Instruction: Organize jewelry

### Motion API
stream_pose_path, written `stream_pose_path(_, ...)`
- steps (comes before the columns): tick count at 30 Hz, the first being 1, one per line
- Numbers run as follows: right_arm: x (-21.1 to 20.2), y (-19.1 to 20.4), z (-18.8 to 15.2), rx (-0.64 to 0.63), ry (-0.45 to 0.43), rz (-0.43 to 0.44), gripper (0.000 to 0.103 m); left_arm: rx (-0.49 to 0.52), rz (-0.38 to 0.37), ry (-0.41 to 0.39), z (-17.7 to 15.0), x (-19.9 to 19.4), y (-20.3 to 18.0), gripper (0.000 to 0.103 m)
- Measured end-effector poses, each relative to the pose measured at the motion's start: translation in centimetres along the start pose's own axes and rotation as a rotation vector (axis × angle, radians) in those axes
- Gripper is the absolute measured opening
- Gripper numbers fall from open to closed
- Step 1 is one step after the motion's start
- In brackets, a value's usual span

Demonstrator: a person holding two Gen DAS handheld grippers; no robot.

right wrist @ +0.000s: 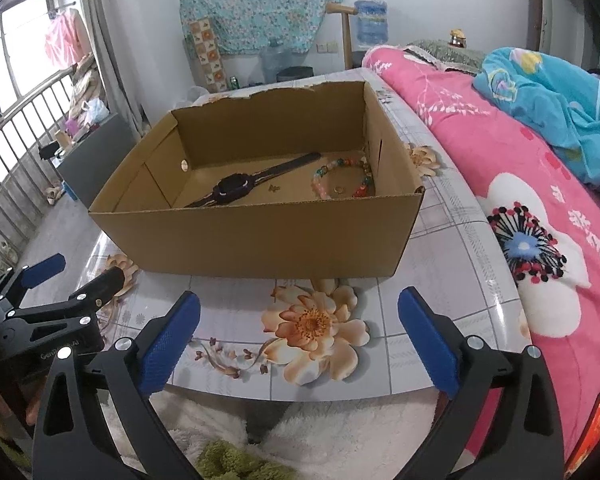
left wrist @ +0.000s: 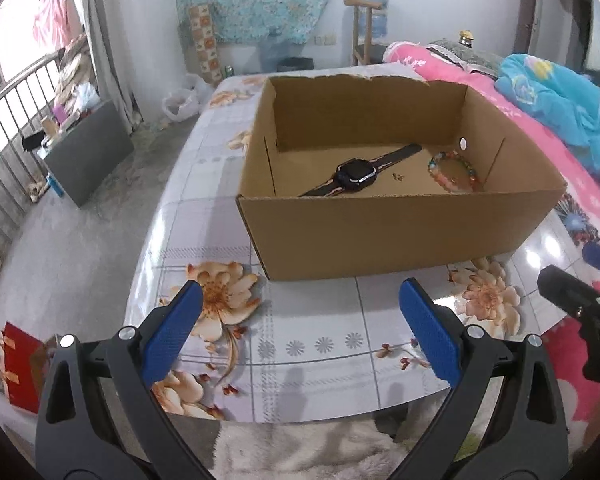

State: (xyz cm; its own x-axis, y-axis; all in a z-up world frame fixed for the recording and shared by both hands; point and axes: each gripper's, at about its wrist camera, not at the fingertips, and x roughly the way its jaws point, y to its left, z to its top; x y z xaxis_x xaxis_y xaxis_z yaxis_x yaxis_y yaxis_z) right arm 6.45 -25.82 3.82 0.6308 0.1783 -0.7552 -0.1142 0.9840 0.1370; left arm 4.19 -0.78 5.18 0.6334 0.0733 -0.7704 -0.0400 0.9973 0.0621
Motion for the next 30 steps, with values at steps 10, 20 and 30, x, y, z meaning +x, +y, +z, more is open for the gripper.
stream_pose_path(10, 1.5, -0.1, 0.3, 0.013, 0.054, 0.034, 0.097, -0.053, 0.023, 0.070, 0.5, 1.0, -0.2, 0.095)
stream_pose_path(20, 2.1, 0.2, 0.8, 0.003, 0.064, 0.028, 0.097, -0.059, 0.041, 0.065, 0.7, 1.2, -0.3, 0.095)
stream_pose_path(30, 2.3, 0.7, 1.1, -0.011, 0.071, 0.028, 0.097, -0.054, 0.050, 0.058, 0.7, 1.4, -0.3, 0.095)
